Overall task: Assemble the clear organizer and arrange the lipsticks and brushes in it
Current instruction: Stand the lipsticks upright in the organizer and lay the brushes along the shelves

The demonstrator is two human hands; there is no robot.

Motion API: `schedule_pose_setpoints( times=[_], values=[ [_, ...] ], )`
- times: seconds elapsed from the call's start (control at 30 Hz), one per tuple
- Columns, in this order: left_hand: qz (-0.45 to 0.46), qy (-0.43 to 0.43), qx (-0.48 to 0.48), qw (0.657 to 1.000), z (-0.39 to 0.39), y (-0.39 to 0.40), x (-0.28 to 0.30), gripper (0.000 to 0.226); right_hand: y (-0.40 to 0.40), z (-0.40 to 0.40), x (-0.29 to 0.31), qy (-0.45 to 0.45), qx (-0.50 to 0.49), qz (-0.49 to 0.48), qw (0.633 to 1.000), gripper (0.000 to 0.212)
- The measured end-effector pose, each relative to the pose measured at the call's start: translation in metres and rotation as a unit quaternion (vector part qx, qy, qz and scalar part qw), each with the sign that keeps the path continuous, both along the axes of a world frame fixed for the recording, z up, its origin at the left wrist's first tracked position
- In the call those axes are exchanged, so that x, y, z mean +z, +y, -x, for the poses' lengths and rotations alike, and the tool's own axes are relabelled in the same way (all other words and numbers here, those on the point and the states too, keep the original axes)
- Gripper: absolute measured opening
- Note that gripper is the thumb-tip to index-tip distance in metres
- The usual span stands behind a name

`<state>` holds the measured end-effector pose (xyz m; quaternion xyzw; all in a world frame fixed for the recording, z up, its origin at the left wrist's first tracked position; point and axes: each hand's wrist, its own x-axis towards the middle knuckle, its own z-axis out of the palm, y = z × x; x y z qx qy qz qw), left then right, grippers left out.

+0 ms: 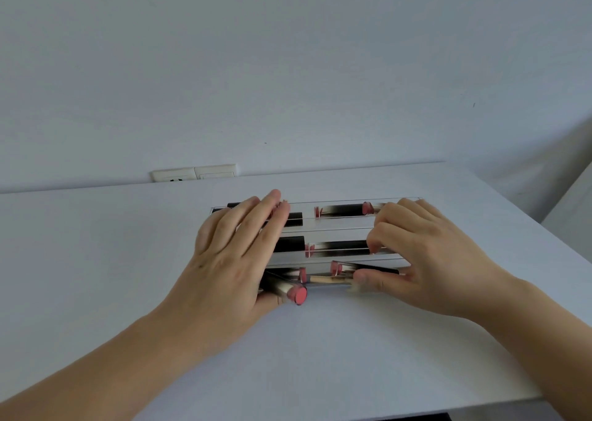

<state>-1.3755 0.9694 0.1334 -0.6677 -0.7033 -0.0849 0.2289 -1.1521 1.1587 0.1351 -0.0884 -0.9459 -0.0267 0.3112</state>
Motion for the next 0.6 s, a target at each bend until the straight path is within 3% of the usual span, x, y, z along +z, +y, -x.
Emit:
schedule_pose_setpoints(
  times=[0.4,0.6],
  values=[
    [0.025,-0.03,0.098,0.994,-0.018,0.013,0.007,0.108,-0.01,0.0,0.002,-0.022,0.007,0.013,1.0,0.038],
    [0.05,-0.019,0.069,0.996,-0.018,0.023,0.013,0.112,-0.011,-0.001,0.002,-0.022,0.013,0.013,1.0,0.038]
  ],
)
